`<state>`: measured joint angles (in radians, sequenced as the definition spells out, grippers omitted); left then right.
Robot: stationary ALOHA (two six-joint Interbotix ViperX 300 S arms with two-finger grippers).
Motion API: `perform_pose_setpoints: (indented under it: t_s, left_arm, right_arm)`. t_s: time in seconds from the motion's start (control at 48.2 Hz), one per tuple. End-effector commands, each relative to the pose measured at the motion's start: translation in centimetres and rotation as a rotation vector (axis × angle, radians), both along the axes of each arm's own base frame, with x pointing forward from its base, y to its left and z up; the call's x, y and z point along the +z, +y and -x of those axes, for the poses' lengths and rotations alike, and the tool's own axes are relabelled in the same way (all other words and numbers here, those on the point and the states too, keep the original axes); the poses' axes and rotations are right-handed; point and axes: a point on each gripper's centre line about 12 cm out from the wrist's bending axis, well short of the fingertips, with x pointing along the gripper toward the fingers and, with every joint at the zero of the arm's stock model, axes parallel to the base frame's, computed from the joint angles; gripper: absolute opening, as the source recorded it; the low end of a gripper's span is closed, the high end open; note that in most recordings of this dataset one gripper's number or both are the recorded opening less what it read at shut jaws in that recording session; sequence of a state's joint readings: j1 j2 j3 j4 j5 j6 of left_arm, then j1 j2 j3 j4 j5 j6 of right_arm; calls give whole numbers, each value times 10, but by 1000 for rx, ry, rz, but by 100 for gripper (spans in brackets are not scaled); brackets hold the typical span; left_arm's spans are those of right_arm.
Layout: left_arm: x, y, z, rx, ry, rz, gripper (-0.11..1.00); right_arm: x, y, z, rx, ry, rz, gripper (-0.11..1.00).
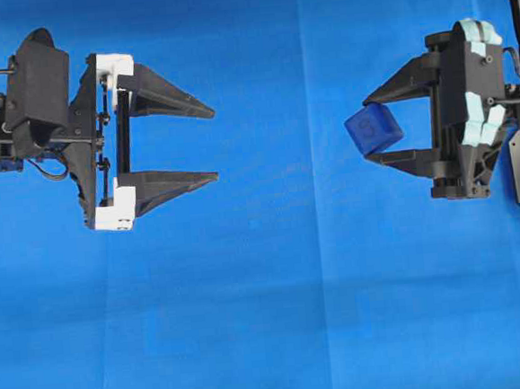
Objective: Handover the blue block to the right arm after grasping it with the left arm, then place it in the designated position.
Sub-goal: 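Move the right gripper toward the table center and lower the cube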
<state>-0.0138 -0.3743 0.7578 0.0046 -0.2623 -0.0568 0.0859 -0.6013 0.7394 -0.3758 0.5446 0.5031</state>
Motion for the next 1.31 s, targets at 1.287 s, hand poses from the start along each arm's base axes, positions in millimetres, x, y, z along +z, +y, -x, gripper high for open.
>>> perform_pose_setpoints:
  t_s: [1.287]
  left_arm:
    - [15, -1, 0, -1, -43, 2, 92]
  right_arm:
    - [-116, 4, -112, 87, -19, -116, 40]
